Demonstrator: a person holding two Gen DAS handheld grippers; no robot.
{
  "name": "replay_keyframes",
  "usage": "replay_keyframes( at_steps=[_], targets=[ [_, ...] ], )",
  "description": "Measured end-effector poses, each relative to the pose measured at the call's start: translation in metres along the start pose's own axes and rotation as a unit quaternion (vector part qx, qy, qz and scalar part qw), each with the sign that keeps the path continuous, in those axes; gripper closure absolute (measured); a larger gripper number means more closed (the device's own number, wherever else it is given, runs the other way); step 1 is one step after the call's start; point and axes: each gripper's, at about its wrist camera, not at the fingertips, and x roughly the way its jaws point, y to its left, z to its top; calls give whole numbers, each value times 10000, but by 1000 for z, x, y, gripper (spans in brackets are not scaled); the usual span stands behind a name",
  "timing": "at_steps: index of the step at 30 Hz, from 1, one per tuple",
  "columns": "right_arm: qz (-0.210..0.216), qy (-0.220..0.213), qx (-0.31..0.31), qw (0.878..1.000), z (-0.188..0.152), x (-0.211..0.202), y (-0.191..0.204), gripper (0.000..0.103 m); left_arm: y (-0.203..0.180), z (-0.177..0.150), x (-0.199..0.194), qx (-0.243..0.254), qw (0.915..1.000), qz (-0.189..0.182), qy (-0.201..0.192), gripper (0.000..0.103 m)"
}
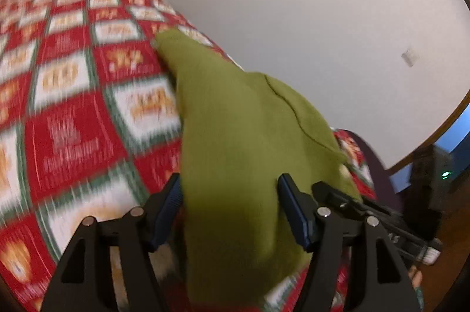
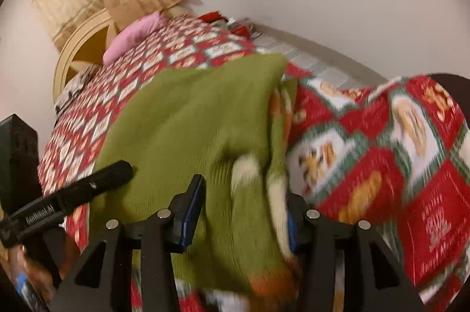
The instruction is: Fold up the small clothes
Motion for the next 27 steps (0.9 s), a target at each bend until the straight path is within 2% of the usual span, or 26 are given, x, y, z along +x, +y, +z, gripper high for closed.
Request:
replay_keyframes(
  at_steps=[2,3,5,7,10,11,12,14,17,19,22,25,27],
  targets=[
    [82,211,-194,9996,-14,1,3,55,7,-14,2,-376,9982,-447,121,35],
    [83,214,-286,9993,-18,2,6,55,8,-19,2,-437,9978,-489,17,35],
    [-3,115,-487,9987,-26,2,12,57,3,-22,3,-302,9987,-405,-87,40],
    [231,184,-322,9990,-25,6,13,81,-3,-23,5,-238,9994,-242,-77,55],
    [265,300,-65,9992,-21,5,16,85,-7,-22,-1,-443,9984,-352,0,69],
    [418,319,90,9986,-19,0,15,85,-10,-21,-7,-464,9983,-344,-14,70],
    [806,336,367,9955,-16,-6,13,86,-10,-20,-12,-478,9983,-327,-30,71],
    [1376,364,730,9871,-13,-16,11,86,-16,-20,-26,-542,9979,-343,-36,71],
    [1661,436,918,9809,-17,-27,11,86,-20,-28,-40,-600,9977,-320,-10,71],
    [1604,509,928,9814,-23,-26,10,86,-15,-32,-43,-635,9976,-255,50,71],
    [1283,649,886,9856,-38,-14,4,86,-9,-44,-33,-534,9984,106,156,70],
    [1077,643,854,9884,-50,2,-1,85,0,-47,-31,-535,9979,296,207,61],
    [1045,509,853,9896,-52,-2,-1,81,-1,-48,-38,-307,9981,515,127,58]
  ],
)
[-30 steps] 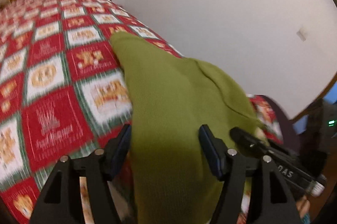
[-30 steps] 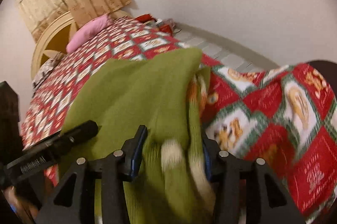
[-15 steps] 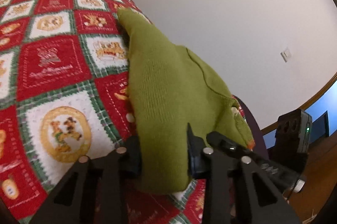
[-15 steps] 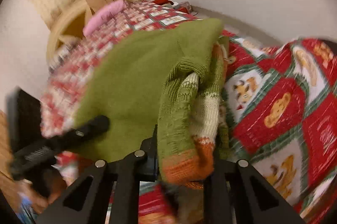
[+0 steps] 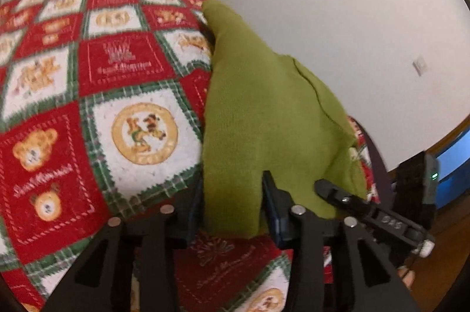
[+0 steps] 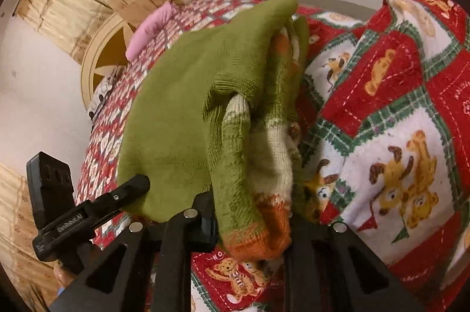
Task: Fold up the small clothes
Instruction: 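Lower the folded sweater onto the quilt and open both tools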
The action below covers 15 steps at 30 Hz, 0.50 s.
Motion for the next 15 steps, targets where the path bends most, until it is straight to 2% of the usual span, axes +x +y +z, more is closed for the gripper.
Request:
replay_keyframes(
  at_steps=[3,8,13,15],
  targets=[
    [-99,-35,-21,9999,-3,-7,1,76,-9,-4,-10,326,9986,387,-128,56],
    [-596,-184,-425,9971,-17,-35,15,73,-12,-18,-31,655,9935,873,-333,56],
    [-1352,-434,-1117,9835,-39,-70,37,73,-22,-31,-50,1066,9843,1249,-641,57],
    [-1599,-606,-1334,9762,-46,-83,45,73,-25,-32,-53,1212,9796,1406,-774,52]
  ],
)
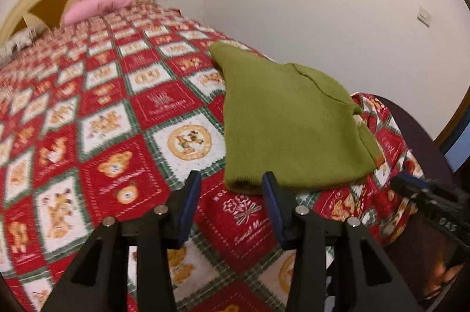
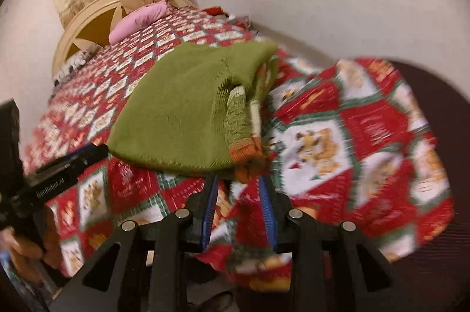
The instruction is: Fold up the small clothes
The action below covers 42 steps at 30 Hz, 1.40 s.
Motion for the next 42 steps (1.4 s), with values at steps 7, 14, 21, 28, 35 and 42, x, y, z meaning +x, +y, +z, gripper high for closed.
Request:
replay_keyframes(
  at_steps=[7,14,21,28,35,42],
  targets=[
    [-443,-756,-487,9950,-8,-58,23,44,-13,-5,-39,265,9966,409,-661,21],
    [-366,-1387,-503,9884,-8,-99,45,39,-23,-10,-80,408,9878,748,-1300,0],
    [-516,-1759,-806,9797,-16,-132,64,35,-37,-15,-103,681,9828,862,-1487,0],
    [-827,-2107,-1168,9670,-31,-169,73,33,-55,-25,-112,907,9820,856,-1419,0],
    [-808,-2585,-1203,9551,-39,-190,86,30,-60,-30,-141,848,9746,993,-1818,0],
    [-737,-2819,-1057,9508,-42,-199,87,30,-54,-33,-170,495,9592,1348,-2436,0]
  ],
)
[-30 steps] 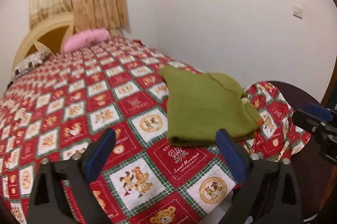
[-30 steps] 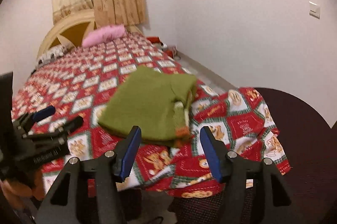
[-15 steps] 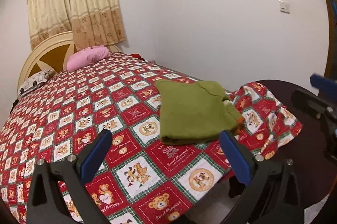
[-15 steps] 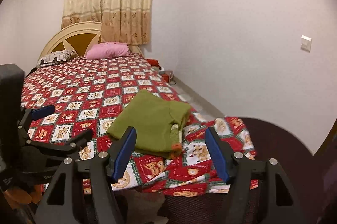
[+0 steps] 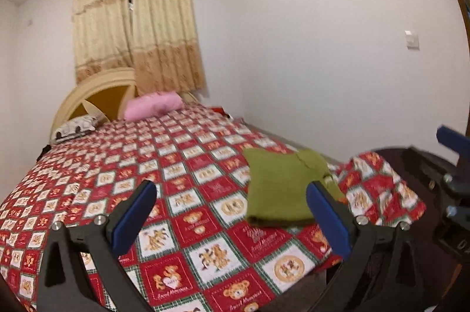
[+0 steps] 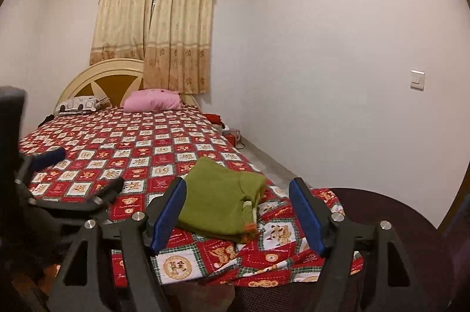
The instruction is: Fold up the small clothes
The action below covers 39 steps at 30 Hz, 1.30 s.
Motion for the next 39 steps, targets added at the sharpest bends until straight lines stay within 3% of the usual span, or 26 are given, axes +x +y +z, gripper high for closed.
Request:
replay_keyframes(
  at_steps=[4,10,39],
  targets=[
    [-30,-29,131,9999,3,-4,-6,30,5,4,-10,-152,9996,12,-248,0],
    [-69,-81,226,9997,3,-9,-13,29,4,7,-13,-215,9992,63,-319,0],
    [-7,-50,220,9997,0,-4,-14,29,-2,3,-12,-164,9995,92,-251,0]
  ],
)
